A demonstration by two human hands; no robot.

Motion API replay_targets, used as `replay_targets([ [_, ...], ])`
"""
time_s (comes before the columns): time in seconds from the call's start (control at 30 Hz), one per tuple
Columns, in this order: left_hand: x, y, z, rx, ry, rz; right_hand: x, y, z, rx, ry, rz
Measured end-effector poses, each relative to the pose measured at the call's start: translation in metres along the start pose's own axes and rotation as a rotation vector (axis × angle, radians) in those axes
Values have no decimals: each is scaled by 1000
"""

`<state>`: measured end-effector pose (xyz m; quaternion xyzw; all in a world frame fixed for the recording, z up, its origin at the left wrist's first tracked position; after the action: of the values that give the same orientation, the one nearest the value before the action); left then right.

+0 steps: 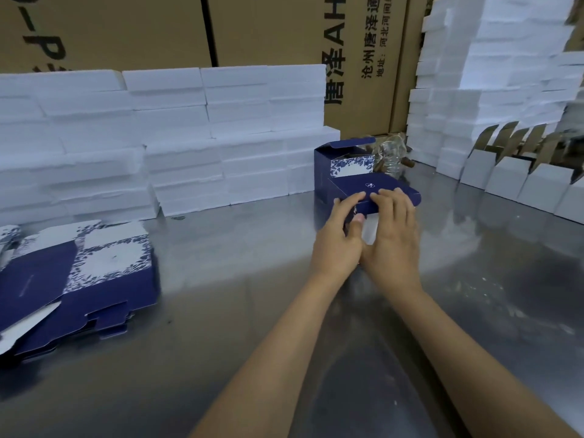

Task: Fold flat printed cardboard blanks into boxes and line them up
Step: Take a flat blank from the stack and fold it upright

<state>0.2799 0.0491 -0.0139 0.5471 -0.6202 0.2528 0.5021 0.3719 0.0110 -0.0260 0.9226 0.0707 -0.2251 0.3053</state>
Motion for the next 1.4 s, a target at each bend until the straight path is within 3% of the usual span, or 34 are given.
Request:
replay_targets([
  [0.17, -10, -21, -39, 37, -66, -143, 30, -33, -29, 20, 1, -137],
  [0.33, -21, -31, -76, 44, -85, -229, 50, -61, -56, -66, 15, -170],
  [0.67, -30, -39, -105, 40, -65, -249, 61, -80, -69, -149, 4, 23],
  [0.8, -48, -27, -79, 27, -18, -195, 57, -76, -66, -162, -28, -11],
  [0.87, -62, -16, -65, 42, 95, -137, 55, -73, -62, -171, -43, -17],
  [0.97, -69, 0, -54, -25, 239, -68, 50, -67, -52, -174, -20, 152],
  [1.07, -60, 14, -36, -88, 258, -139, 37, -59, -32, -213, 74, 293],
  [1.2, -50, 33, -1, -94, 254, -194, 10, -45, 1, -393, 158, 245],
  [1.4, -36, 76, 56, -75, 248, -158, -53, -28, 49, -590, 76, 11],
])
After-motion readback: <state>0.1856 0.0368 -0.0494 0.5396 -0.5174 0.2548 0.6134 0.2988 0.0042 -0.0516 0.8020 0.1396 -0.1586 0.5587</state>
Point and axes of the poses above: each hand's wrist, its own z-axis away from the middle knuckle, its own y-axis out of the back of the hand, x = y × z, the point moved 2 cm from there along -z, towards the middle knuckle
